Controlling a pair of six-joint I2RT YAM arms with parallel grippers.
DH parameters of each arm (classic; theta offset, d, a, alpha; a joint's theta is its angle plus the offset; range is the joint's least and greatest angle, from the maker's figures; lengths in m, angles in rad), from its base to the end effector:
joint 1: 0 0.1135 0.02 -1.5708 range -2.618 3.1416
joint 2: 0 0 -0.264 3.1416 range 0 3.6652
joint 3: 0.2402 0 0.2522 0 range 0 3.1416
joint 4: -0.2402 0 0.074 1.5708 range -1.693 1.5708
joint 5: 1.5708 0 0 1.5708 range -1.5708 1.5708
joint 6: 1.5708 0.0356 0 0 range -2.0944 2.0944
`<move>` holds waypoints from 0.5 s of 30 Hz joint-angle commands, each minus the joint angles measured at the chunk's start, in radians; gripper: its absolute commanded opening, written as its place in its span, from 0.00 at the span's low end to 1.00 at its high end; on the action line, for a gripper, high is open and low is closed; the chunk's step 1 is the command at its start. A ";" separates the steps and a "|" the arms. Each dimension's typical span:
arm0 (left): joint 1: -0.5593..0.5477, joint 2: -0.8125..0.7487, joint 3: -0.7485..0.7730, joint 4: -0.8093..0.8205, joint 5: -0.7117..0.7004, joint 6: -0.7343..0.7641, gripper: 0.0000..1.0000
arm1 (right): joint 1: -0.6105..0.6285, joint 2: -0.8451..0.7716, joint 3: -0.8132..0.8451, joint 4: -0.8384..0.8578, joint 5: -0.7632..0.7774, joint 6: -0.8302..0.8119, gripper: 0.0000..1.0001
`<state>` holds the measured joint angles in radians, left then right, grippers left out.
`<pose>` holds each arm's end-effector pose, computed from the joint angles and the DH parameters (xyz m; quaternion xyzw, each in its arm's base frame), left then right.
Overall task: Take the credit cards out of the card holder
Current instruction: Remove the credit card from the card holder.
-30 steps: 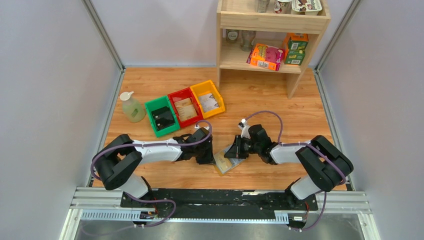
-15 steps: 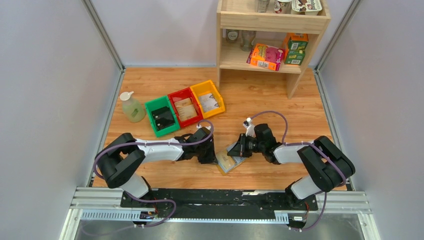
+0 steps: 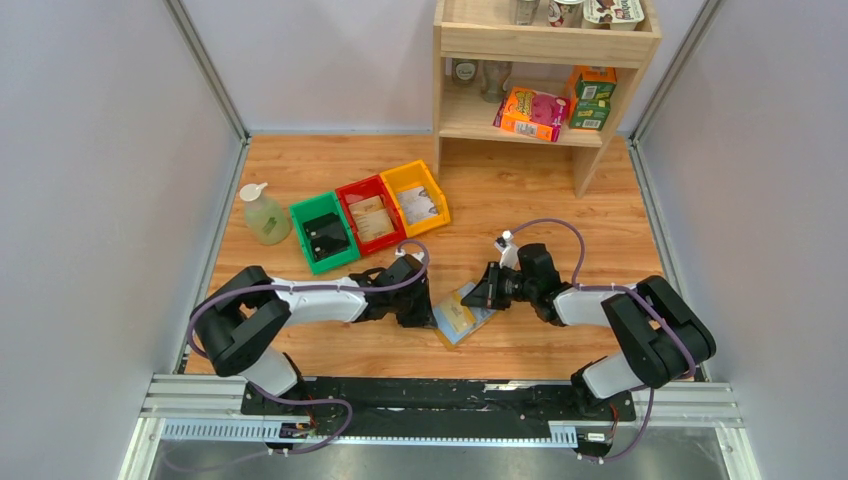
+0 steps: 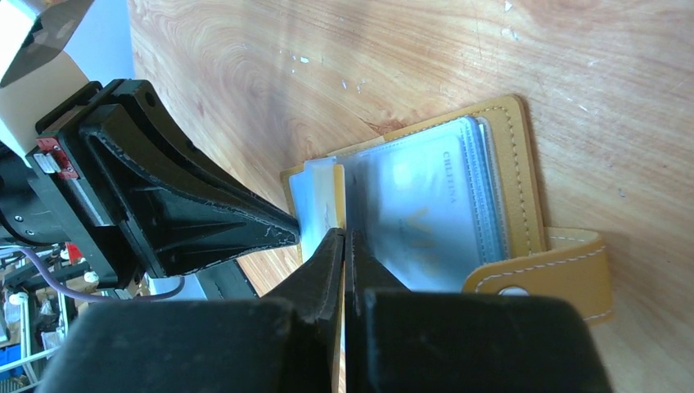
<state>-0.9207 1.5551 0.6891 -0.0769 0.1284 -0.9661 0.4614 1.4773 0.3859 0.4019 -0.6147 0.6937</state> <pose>0.1686 -0.2292 0.1413 -0.0017 0.9494 -0.2853 0.1315 0.2068 0.1257 0.1211 -0.0283 0.8712 0.4512 0.1912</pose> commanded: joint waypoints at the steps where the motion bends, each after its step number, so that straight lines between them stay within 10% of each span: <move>1: -0.006 -0.041 -0.019 -0.067 -0.052 0.070 0.16 | 0.002 -0.011 -0.004 0.040 -0.014 -0.016 0.00; 15: -0.004 -0.001 0.104 0.031 0.045 0.135 0.26 | 0.019 0.008 0.005 0.049 -0.008 -0.011 0.00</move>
<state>-0.9222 1.5063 0.7479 -0.0990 0.1371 -0.8715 0.4690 1.4776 0.3859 0.4049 -0.6201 0.6933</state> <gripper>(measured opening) 0.281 0.006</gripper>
